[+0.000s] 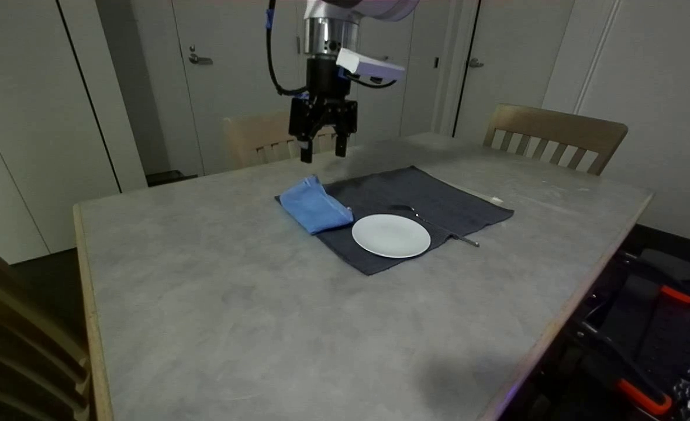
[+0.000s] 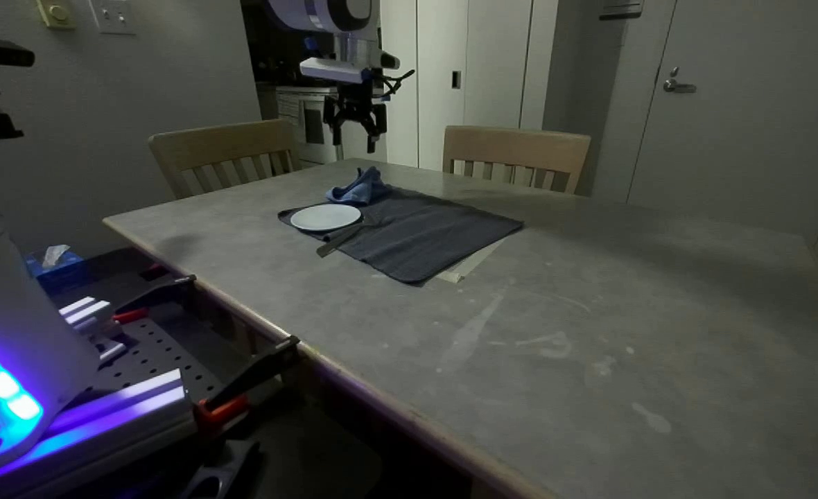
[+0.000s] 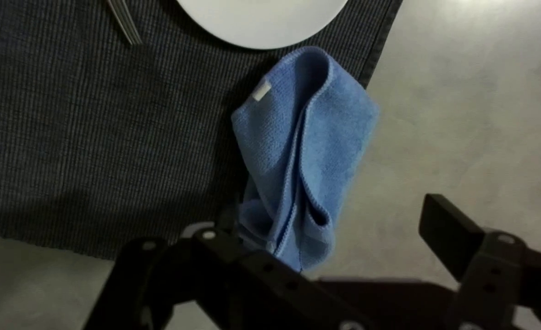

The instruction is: Wipe the plate with the blue cloth and then put the fork on the plate

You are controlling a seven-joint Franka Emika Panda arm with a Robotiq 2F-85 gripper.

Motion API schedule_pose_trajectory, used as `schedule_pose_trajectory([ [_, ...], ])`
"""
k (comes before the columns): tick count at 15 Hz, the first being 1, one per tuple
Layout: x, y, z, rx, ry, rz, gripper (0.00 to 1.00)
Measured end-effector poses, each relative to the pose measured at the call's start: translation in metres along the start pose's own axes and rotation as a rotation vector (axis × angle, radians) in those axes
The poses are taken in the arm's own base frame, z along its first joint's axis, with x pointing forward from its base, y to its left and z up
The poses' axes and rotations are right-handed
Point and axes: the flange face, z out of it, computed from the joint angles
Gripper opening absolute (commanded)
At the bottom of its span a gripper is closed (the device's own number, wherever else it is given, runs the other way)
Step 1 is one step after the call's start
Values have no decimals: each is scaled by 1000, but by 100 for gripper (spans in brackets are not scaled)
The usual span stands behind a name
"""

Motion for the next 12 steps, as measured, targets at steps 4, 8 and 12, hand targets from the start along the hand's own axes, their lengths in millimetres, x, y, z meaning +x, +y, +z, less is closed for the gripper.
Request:
schedule_pose_trajectory([
  [4, 4, 12, 24, 1, -36, 19, 100],
  [8, 11, 28, 51, 18, -68, 42, 100],
  [12, 19, 34, 64, 30, -77, 51, 100],
])
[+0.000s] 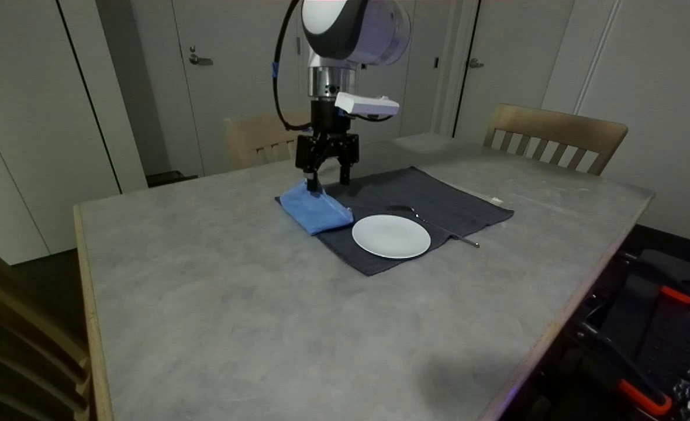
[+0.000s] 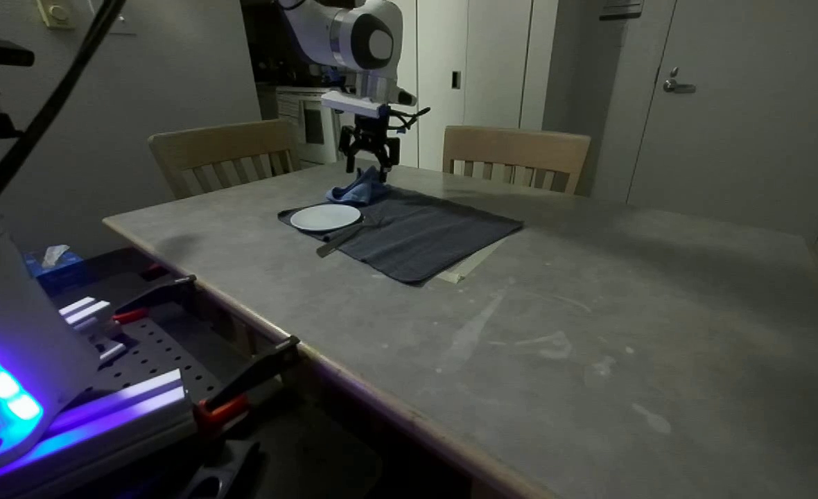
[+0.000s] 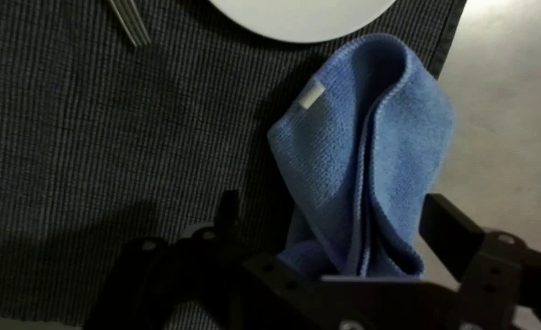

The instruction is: Wipe the plate with the blue cloth and then put the fork on the plate

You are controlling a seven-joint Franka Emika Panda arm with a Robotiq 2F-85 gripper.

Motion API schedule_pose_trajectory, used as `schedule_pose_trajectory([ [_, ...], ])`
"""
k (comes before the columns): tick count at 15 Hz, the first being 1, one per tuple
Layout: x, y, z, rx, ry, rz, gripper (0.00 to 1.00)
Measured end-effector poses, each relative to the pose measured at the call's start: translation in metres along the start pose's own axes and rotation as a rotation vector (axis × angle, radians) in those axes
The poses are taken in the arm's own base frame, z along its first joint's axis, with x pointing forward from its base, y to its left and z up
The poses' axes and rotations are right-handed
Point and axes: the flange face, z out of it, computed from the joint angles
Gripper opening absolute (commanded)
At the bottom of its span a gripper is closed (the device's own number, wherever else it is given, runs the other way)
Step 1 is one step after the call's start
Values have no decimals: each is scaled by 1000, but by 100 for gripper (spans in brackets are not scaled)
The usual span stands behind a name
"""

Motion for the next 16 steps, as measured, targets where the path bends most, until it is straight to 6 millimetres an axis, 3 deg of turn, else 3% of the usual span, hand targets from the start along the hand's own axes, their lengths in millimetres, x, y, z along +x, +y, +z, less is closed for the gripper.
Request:
schedule_pose_trajectory([
  [6, 8, -3, 17, 11, -38, -5, 98],
  [8, 11, -3, 19, 14, -46, -7, 79],
  [10, 15, -3, 18, 18, -54, -11, 70],
  [12, 18, -4, 18, 25, -57, -16, 72],
  [15, 21, -5, 19, 42, -70, -25, 86],
  [16, 23, -5, 20, 47, -74, -28, 79],
])
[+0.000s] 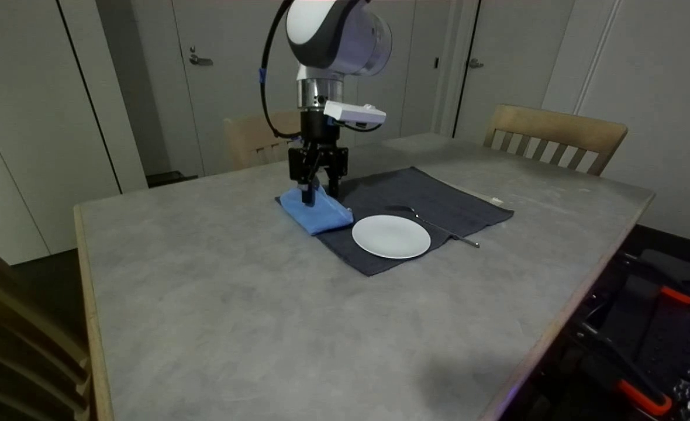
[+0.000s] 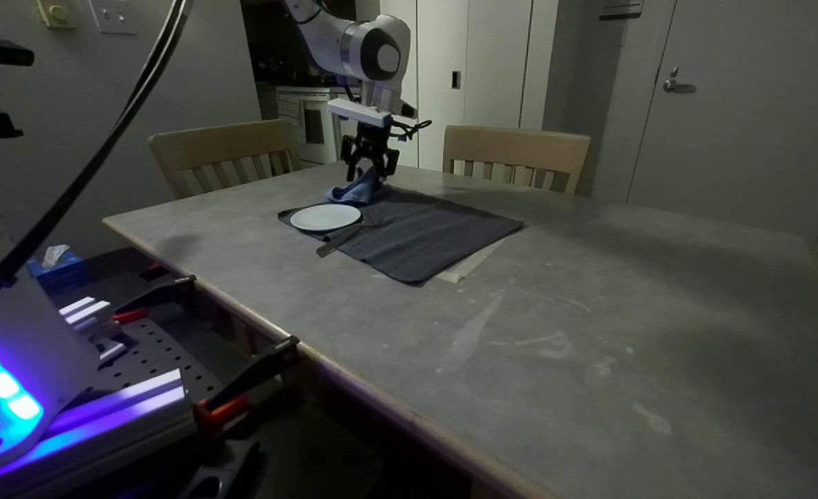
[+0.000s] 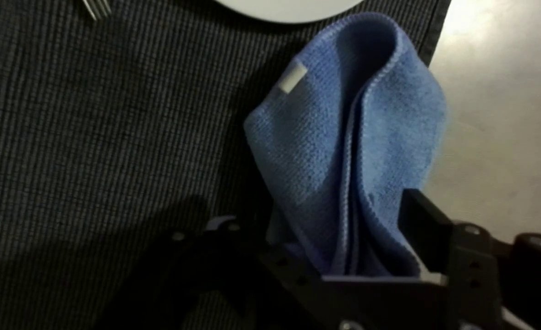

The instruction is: Wipe the plate with the blue cloth and then put the fork on the plate

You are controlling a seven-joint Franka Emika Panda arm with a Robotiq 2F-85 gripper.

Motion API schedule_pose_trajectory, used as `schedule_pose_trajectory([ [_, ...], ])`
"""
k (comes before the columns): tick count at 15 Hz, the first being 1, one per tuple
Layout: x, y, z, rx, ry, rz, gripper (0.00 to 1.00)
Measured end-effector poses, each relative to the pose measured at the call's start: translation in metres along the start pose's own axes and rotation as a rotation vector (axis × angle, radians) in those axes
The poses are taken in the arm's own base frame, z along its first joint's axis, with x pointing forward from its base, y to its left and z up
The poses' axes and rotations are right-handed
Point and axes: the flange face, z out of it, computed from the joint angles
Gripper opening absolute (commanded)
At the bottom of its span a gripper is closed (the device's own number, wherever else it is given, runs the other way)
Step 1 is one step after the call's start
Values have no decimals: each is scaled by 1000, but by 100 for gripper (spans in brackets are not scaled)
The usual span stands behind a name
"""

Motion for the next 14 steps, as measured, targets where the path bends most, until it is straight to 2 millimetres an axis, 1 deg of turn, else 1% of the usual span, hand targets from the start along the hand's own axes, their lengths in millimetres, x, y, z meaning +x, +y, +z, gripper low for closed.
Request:
schedule_pose_trajectory([
  [1, 1, 1, 3, 6, -4, -1, 61],
  [2, 2, 2, 6, 14, -7, -1, 60],
  [3, 2, 3, 9, 21, -11, -2, 54],
  [4, 3, 5, 13, 29, -15, -3, 45],
  [5, 4, 6, 15, 37, -17, -2, 40],
  [6, 5, 8, 17, 45, -19, -2, 32],
  [7, 6, 9, 18, 51, -23, -2, 26],
  [9, 7, 11, 17, 57, -27, -1, 10],
  [11, 8, 10, 14, 59, -32, -3, 0],
  [13, 9, 8, 9, 61, -44, -6, 0],
  [14, 10, 6, 6, 63, -48, -9, 2],
])
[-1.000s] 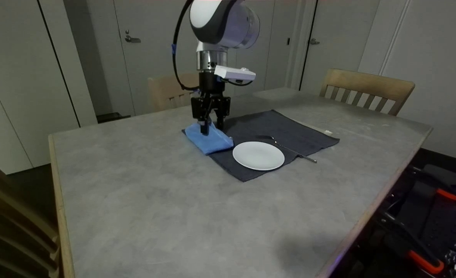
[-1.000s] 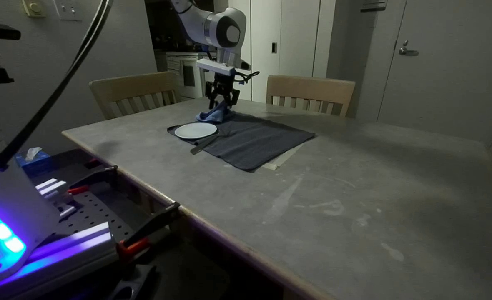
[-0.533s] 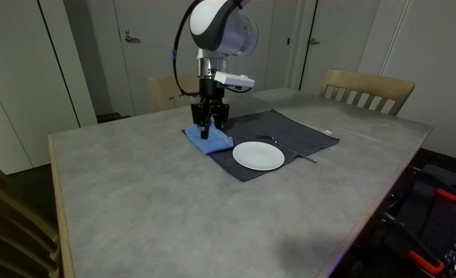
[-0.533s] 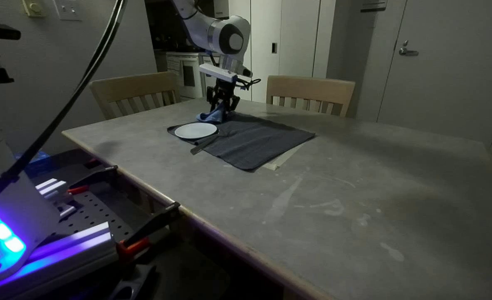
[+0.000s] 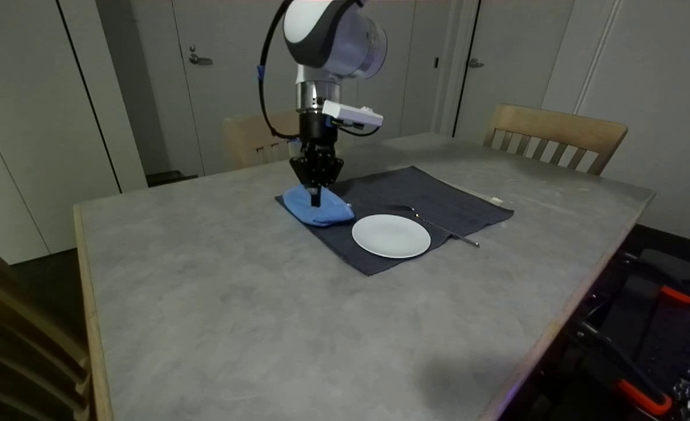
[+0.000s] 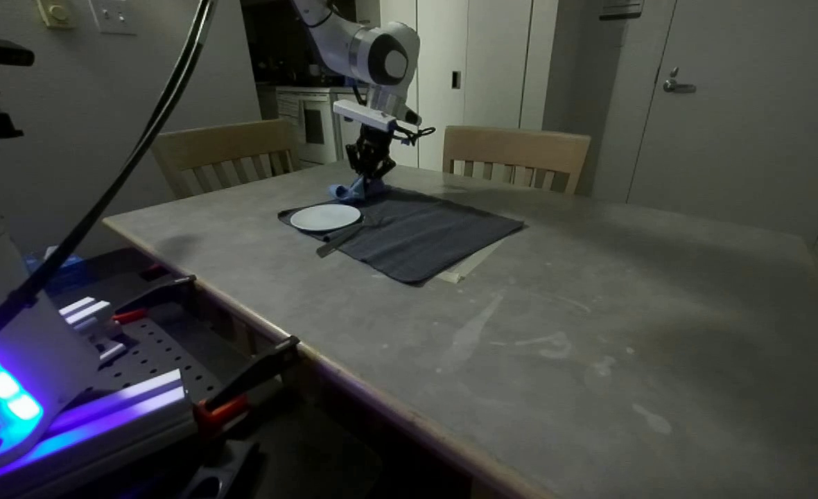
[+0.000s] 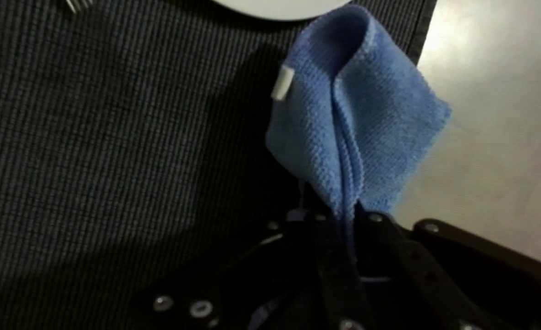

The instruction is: Wipe the plate with the blue cloth and then put the fork on the plate

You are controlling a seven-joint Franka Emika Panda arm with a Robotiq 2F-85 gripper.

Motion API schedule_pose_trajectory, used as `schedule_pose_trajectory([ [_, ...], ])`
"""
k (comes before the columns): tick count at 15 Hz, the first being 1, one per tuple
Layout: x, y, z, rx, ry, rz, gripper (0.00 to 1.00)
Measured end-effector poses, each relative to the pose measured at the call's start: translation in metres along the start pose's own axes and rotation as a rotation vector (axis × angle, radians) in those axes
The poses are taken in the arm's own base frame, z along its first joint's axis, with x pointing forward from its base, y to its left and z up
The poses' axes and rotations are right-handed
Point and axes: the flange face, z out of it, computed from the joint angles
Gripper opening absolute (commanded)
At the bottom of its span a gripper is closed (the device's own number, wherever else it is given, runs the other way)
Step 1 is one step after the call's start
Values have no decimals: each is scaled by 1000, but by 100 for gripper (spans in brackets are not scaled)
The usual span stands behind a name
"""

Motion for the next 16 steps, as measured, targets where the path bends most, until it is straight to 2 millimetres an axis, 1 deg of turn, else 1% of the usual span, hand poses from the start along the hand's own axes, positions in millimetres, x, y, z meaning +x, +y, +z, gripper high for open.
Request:
schedule_pose_trajectory([
  [5, -2, -11, -11, 10, -37, -15, 2],
  [9, -9, -20, -13, 32, -109, -19, 2],
  [12, -16, -23, -16, 39, -169, -6, 2],
  [16, -27, -30, -34, 46, -221, -18, 2],
])
